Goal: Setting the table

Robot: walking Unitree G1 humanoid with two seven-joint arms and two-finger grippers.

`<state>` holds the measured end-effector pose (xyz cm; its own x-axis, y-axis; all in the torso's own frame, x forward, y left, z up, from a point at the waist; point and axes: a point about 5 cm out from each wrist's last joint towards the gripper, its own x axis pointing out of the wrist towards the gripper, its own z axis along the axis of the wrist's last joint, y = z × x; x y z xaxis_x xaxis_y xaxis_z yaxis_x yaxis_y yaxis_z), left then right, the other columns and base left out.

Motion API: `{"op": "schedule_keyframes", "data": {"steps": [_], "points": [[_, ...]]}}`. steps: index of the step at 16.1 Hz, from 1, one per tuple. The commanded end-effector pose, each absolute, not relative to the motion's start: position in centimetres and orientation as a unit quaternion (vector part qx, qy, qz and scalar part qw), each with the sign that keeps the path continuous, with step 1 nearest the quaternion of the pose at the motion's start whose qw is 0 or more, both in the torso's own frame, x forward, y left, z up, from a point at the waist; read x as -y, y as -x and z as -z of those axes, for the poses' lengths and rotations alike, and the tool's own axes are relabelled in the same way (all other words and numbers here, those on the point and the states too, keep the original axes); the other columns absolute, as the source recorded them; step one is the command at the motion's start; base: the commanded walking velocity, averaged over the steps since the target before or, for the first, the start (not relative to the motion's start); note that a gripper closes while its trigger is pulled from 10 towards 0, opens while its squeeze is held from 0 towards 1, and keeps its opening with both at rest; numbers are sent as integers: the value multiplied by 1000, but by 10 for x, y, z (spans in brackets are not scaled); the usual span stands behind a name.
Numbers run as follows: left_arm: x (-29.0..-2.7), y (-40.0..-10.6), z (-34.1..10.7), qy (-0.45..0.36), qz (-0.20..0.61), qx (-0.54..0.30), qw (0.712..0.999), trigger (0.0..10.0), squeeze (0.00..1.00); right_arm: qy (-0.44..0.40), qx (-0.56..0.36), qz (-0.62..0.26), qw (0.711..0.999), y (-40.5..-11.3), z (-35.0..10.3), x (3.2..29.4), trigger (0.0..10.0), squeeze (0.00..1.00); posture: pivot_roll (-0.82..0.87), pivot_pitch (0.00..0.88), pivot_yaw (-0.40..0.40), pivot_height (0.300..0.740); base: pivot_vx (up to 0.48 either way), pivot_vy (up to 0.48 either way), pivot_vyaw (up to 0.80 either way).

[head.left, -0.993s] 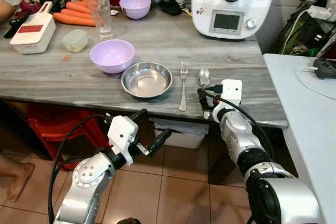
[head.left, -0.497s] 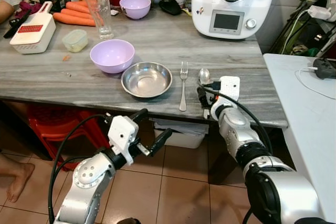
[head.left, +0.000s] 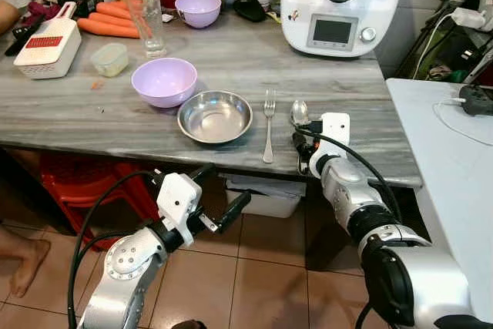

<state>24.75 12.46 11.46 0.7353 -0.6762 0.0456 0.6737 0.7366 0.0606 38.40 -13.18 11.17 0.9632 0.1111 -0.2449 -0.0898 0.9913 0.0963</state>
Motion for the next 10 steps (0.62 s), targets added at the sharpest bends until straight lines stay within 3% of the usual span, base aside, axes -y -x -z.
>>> {"op": "schedule_keyframes", "data": {"steps": [1,3,10], "points": [[-124,-245,-117,-26,366,32,930,10000,0,-39,-136,-52,989,-385,-112,132,902,0,83,120,-21,740,0,0,0],[-125,-245,-117,-27,366,30,930,10000,0,-40,-138,-51,988,-385,-112,133,0,0,83,124,-21,740,0,0,0],[-125,-246,-117,-29,365,29,930,10000,0,-33,-143,-57,987,-386,-113,135,0,0,83,124,-21,740,0,0,0]]}}
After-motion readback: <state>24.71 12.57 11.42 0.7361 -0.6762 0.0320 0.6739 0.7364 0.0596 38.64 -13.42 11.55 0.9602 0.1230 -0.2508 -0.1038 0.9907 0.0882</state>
